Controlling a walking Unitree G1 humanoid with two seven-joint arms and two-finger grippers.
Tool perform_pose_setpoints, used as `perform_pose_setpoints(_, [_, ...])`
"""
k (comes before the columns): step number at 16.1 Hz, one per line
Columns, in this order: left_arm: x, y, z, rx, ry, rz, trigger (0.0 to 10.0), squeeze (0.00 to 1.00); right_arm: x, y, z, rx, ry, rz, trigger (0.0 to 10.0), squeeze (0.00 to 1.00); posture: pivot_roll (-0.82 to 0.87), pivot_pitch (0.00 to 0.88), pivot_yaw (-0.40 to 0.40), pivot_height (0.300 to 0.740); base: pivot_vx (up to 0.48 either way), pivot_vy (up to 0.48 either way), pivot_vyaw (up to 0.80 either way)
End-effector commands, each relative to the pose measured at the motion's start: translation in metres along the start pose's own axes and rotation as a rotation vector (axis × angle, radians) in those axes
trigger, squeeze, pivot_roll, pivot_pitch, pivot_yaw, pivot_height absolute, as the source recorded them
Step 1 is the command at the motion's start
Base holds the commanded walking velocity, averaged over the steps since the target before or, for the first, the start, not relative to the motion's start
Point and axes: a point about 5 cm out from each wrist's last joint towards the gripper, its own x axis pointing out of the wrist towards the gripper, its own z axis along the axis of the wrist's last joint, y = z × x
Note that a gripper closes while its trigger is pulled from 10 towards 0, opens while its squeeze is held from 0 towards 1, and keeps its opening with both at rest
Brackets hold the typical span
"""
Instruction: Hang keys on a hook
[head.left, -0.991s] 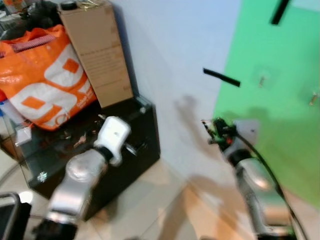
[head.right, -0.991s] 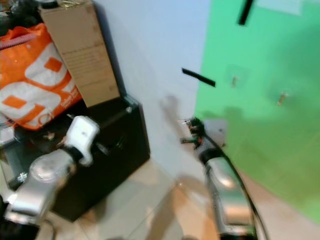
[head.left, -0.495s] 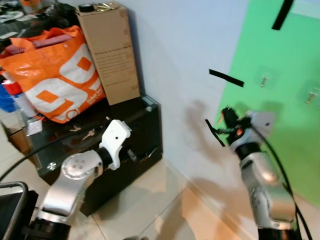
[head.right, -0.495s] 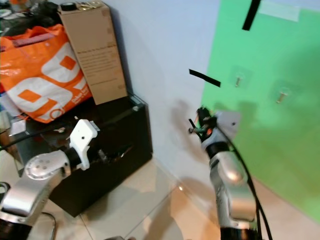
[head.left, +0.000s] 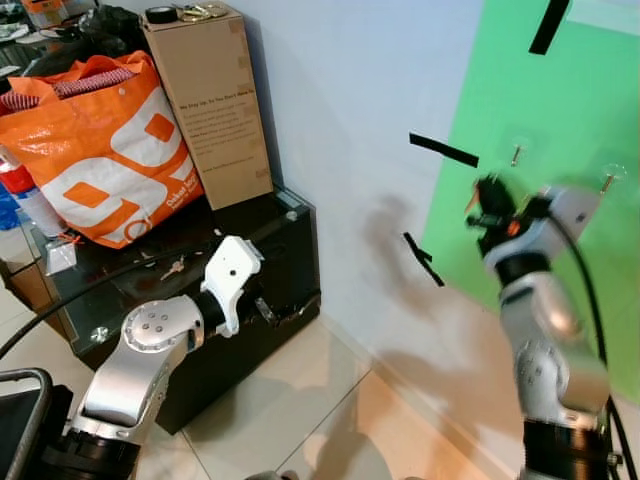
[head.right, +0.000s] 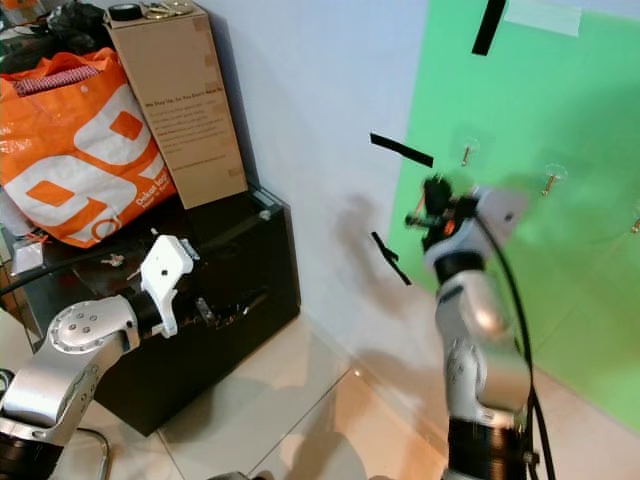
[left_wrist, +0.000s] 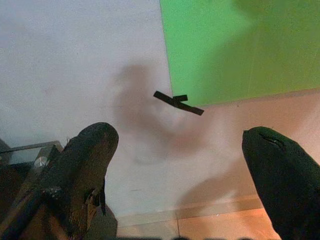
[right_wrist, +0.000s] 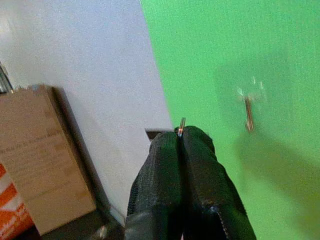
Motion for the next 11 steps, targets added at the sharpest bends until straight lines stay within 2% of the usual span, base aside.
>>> perform_pose_setpoints(1, [-0.001,0.002,0.004,0.020,-0.004,-0.005,10.0,0.00,0.002,0.001,0.002,0.015,-0.003,0.002,10.0,0.00,-0.06,0.000,0.078,0.740,0.000,0.000,0.00])
perform_pose_setpoints(6, [-0.001,0.000,0.005,0.022,-0.003,-0.014,10.0,0.00,0.011,0.000,0.009,0.038,-0.027,-0.024,10.0,0.00,-0.05,0.000,0.074,0.740,0.000,0.000,0.00])
perform_pose_setpoints(11, [0.000,-0.004,0.018,-0.018,-0.086,-0.073,10.0,0.00,0.009,-0.015,0.006,0.070,0.000,-0.108,10.0,0.00,-0.05,0.000,0.075,0.740,0.000,0.000,0.00])
